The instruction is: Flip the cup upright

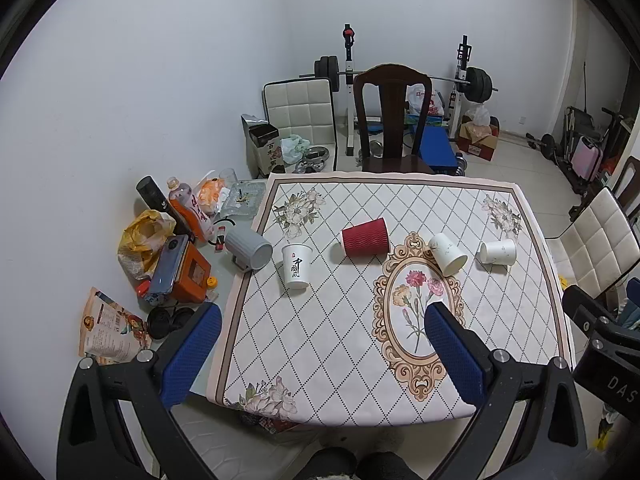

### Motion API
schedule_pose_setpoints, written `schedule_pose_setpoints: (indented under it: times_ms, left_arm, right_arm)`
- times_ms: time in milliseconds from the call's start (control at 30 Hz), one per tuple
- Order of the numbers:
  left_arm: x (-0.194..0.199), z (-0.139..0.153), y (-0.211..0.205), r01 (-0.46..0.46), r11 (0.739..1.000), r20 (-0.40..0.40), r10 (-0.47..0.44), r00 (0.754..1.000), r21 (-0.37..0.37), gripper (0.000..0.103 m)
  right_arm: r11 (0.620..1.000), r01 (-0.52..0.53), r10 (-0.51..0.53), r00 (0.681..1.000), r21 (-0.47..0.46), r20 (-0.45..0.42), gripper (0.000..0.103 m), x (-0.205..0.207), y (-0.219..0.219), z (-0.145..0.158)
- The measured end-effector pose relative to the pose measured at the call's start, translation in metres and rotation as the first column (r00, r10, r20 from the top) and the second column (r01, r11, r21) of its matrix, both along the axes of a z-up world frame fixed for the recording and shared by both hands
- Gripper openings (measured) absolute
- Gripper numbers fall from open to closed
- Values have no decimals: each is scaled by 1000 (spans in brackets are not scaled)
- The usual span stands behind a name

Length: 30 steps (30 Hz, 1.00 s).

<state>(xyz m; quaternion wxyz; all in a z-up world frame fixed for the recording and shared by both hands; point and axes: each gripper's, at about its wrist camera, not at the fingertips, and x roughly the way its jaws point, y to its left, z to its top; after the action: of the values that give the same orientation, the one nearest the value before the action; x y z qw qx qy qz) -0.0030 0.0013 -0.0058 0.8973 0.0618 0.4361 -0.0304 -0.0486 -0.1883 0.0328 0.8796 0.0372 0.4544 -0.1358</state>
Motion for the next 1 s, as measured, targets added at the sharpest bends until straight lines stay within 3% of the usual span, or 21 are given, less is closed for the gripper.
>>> schedule_pose_setpoints:
  times_ms: [1000]
  left_arm:
    - [0,6,-1,1,1000,-3,-1,1000,-1,103]
  right_arm:
    - [1000,0,0,1000,4,1,103,1,-3,2]
